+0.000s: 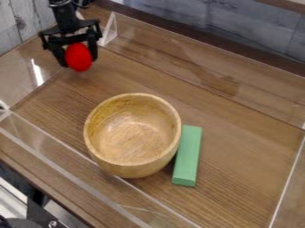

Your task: Move the red fruit to the left

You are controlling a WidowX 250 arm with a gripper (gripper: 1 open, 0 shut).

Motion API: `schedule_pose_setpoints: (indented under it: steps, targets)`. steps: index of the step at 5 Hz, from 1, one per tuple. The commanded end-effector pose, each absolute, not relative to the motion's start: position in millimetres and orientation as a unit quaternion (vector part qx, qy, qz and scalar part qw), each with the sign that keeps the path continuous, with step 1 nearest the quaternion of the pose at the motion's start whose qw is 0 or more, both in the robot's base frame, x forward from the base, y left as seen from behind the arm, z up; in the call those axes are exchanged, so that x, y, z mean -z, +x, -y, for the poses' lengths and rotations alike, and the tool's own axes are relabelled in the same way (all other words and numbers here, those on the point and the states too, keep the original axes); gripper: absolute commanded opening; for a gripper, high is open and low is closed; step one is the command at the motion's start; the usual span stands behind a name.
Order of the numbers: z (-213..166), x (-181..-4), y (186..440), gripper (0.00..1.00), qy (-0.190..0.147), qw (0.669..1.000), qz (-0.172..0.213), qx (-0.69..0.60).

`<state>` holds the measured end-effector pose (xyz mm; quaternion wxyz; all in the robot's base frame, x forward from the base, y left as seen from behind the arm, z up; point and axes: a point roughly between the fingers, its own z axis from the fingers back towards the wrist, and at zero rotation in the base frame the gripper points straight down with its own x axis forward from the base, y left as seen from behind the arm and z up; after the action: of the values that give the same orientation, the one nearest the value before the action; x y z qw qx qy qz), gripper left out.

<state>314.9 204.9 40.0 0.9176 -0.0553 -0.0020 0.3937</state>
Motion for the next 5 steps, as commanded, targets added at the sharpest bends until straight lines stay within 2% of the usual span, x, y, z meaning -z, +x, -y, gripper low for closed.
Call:
schedule_pose_setpoints:
  steps: [1,2,3,5]
  targets:
    - [-202,-55.0,322,0.00,-0.039,0.914,0.037,-0.403]
    - [-202,-56.1,316,1.00,-0.034,0.907,0.033,-0.419]
    - [-202,-60.5,311,1.00,-0.032,0.899,0.031,-0.436]
    - [-200,-93.4,300,1.00,-0.047,0.895,0.040,-0.441]
